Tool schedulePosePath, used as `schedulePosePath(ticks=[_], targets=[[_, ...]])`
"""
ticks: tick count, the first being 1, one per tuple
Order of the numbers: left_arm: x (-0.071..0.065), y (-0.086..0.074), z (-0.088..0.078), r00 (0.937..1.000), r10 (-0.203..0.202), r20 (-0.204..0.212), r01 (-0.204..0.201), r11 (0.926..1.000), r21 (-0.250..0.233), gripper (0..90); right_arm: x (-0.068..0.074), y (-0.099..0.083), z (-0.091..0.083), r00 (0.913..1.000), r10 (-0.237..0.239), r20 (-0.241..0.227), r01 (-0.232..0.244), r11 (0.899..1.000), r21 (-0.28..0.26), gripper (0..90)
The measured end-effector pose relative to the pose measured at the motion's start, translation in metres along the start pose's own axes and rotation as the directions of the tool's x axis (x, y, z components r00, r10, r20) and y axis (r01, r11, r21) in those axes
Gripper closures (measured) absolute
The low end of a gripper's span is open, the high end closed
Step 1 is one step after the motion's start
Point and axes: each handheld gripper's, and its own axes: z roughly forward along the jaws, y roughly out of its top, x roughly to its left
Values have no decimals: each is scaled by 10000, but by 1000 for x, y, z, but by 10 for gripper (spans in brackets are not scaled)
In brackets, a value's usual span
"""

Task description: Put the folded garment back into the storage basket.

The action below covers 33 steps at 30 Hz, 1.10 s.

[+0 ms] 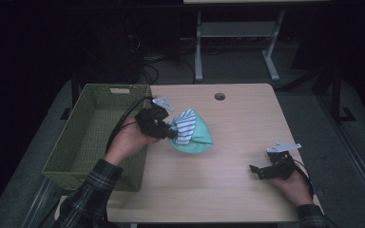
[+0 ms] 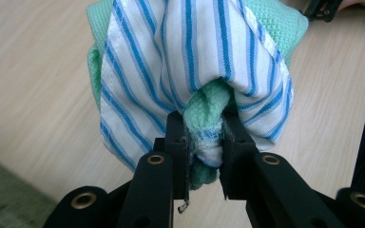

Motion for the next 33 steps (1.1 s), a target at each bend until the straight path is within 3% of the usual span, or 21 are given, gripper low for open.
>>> schedulePosePath(ticks=[9, 19, 25, 33], targets=[[12, -9, -31, 9975, -357, -615, 345, 9992, -195, 759, 0, 0, 0, 10000, 3, -1, -3, 10000, -2, 28], [30, -32, -59, 9865, -1111, -1206, 1064, 9933, -451, 758, 0, 0, 0, 10000, 4, 0, -4, 10000, -2, 28], [40, -48, -74, 9733, -1633, -1613, 1547, 9858, -646, 757, 0, 0, 0, 10000, 2, -2, -2, 10000, -3, 28], [54, -73, -92, 9493, -2328, -2113, 2206, 9721, -798, 756, 0, 0, 0, 10000, 1, -7, -1, 10000, 7, 28]])
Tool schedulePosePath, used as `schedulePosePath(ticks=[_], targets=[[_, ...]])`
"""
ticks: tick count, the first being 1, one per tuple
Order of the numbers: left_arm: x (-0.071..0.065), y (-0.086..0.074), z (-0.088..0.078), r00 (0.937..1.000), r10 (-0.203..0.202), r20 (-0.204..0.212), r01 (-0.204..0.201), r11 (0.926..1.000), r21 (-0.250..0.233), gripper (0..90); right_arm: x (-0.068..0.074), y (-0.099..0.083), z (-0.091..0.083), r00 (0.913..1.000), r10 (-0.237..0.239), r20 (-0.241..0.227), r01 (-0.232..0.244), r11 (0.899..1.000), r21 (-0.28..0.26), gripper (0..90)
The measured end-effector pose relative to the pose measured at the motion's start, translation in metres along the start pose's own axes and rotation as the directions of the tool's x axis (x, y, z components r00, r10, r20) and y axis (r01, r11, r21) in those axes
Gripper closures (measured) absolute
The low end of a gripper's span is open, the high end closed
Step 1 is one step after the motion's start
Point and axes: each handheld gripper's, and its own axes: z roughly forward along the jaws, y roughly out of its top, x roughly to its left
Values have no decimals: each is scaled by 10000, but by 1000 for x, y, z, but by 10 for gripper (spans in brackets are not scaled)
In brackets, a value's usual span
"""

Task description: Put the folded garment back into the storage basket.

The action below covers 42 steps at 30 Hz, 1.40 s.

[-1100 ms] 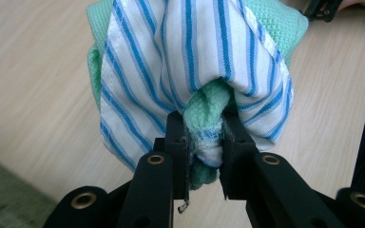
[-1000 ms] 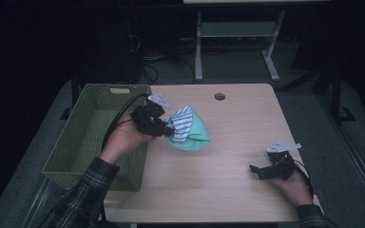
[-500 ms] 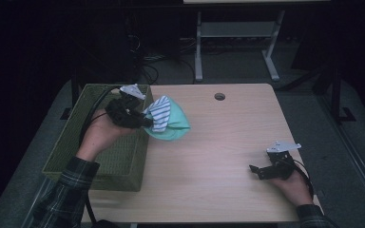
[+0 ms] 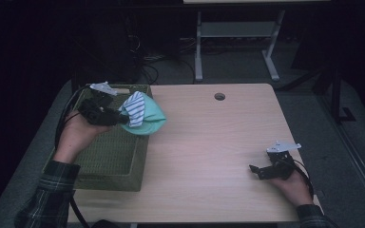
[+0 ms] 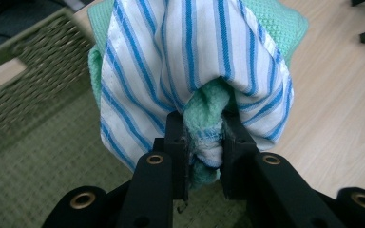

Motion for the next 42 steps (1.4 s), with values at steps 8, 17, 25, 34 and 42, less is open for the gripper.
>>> schedulePosePath(ticks=[8, 17, 25, 34, 42], targets=[[23, -28, -9, 9938, -953, -567, 945, 9954, -162, 755, 0, 0, 0, 10000, -7, 0, 7, 10000, 3, 28], [52, -65, 3, 9743, -1923, -1175, 1945, 9809, 81, 755, 0, 0, 0, 10000, -13, 2, 13, 10000, 4, 28], [65, -90, 26, 9591, -2394, -1508, 2499, 9667, 548, 755, 0, 0, 0, 10000, -13, 2, 13, 10000, 8, 28], [73, -113, 61, 9545, -2538, -1568, 2755, 9515, 1369, 751, 0, 0, 0, 10000, -19, 5, 19, 10000, 14, 29], [75, -122, 87, 9624, -2289, -1466, 2596, 9338, 2464, 744, 0, 0, 0, 10000, -16, 4, 16, 10000, 16, 29]])
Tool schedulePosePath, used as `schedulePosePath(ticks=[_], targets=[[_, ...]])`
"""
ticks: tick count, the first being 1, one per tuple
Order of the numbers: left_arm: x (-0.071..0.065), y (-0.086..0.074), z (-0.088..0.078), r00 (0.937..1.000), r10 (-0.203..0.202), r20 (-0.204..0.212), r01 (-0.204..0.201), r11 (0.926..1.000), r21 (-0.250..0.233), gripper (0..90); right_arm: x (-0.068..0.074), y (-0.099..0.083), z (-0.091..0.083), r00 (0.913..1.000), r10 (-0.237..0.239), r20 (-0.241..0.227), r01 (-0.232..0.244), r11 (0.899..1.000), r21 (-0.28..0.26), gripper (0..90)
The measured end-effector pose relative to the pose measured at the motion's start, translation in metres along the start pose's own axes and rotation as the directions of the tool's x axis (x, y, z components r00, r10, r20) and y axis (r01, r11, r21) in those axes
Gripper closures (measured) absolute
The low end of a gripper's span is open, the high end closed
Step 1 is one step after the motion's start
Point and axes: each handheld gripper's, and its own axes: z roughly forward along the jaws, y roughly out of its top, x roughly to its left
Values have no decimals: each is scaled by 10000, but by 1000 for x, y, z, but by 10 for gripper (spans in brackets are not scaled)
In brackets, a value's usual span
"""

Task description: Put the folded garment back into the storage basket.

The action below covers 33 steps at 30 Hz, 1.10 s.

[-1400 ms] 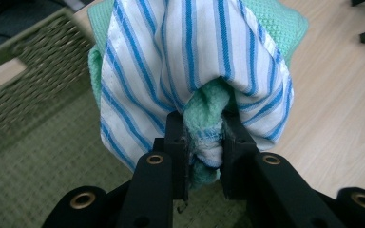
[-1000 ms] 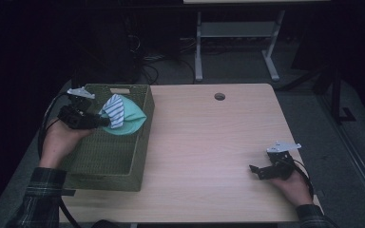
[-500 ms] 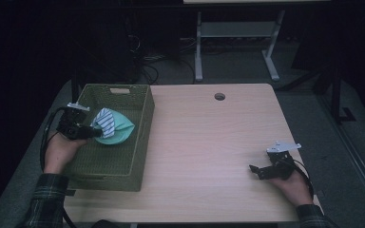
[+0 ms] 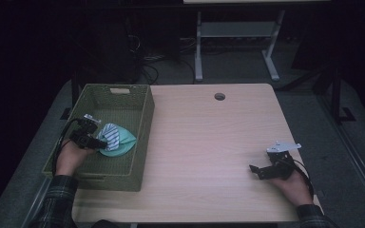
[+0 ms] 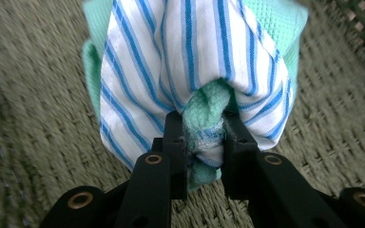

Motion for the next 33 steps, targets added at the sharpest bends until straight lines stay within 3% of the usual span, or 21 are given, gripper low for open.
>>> schedulePosePath(ticks=[7, 10, 13, 16, 24, 27, 33], targets=[[1, -1, 11, 9999, -146, 11, 144, 9965, 827, 734, 0, 0, 0, 10000, 0, 1, 0, 10000, 1, 29], [2, -2, 12, 9999, -153, 32, 150, 9962, 853, 708, 0, 0, 0, 10000, 2, 3, -2, 10000, -6, 29], [3, -2, 11, 9999, -168, -7, 168, 9968, 780, 610, 0, 0, 0, 10000, 3, 6, -3, 10000, -7, 29], [5, -2, 10, 9990, -455, 34, 452, 9971, 611, 499, 0, 0, 0, 10000, 29, 25, -29, 10000, -25, 29], [5, -2, 3, 9984, -518, 212, 522, 9985, -191, 261, 0, 0, 0, 10000, 21, 0, -21, 10000, -10, 29], [6, -1, -1, 9987, -495, 100, 498, 9982, -346, 189, 0, 0, 0, 10000, 16, 15, -16, 10000, -16, 29], [1, 1, -12, 9979, -560, 336, 592, 9928, -1042, 145, 0, 0, 0, 10000, 15, 13, -15, 10000, -11, 29]])
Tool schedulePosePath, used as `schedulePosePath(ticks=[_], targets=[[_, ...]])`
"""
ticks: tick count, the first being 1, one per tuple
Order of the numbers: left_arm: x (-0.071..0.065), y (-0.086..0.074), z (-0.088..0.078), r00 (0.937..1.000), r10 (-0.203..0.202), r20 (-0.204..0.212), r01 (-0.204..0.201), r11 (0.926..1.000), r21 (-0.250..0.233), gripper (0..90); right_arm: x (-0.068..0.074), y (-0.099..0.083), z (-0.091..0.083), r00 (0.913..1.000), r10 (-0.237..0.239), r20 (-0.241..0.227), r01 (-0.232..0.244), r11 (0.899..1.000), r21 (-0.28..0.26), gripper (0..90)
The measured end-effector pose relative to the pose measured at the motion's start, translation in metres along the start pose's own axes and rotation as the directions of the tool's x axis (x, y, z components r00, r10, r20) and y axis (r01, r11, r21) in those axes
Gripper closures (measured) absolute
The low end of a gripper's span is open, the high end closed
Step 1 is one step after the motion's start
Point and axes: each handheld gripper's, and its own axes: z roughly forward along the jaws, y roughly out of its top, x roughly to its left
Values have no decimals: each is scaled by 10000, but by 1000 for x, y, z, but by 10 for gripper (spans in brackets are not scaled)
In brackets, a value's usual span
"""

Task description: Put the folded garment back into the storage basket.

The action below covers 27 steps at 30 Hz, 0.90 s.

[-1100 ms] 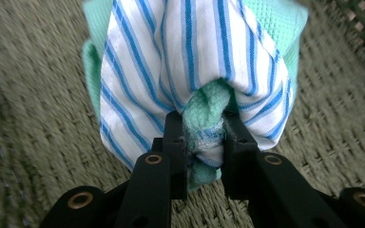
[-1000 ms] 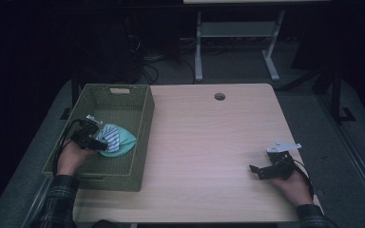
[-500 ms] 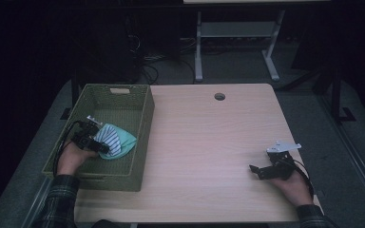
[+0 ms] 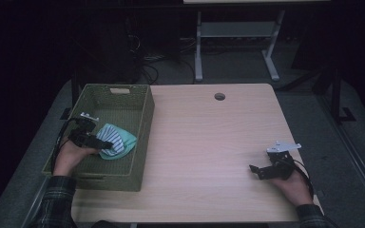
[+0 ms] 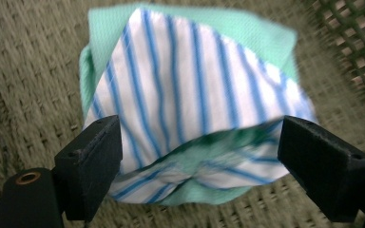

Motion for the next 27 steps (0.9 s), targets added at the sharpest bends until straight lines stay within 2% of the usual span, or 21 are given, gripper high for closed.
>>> schedulePosePath(ticks=[8, 12, 16, 18, 27], targets=[[-16, 14, -23, 9995, 174, 280, -148, 9959, -896, 142, 0, 0, 0, 10000, -1, 0, 1, 10000, -2, 29], [-30, 25, -30, 9978, 329, 580, -240, 9888, -1472, 142, 0, 0, 0, 10000, 0, -2, 0, 10000, 5, 29], [-46, 35, -34, 9951, 667, 730, -530, 9831, -1754, 142, 0, 0, 0, 10000, 4, 2, -4, 10000, -1, 29], [-57, 41, -36, 9921, 782, 986, -572, 9781, -2004, 143, 0, 0, 0, 10000, 5, 1, -5, 10000, -2, 29], [-103, 62, -41, 9776, 1596, 1374, -1195, 9576, -2623, 144, 0, 0, 0, 10000, 3, 0, -3, 10000, -4, 29]])
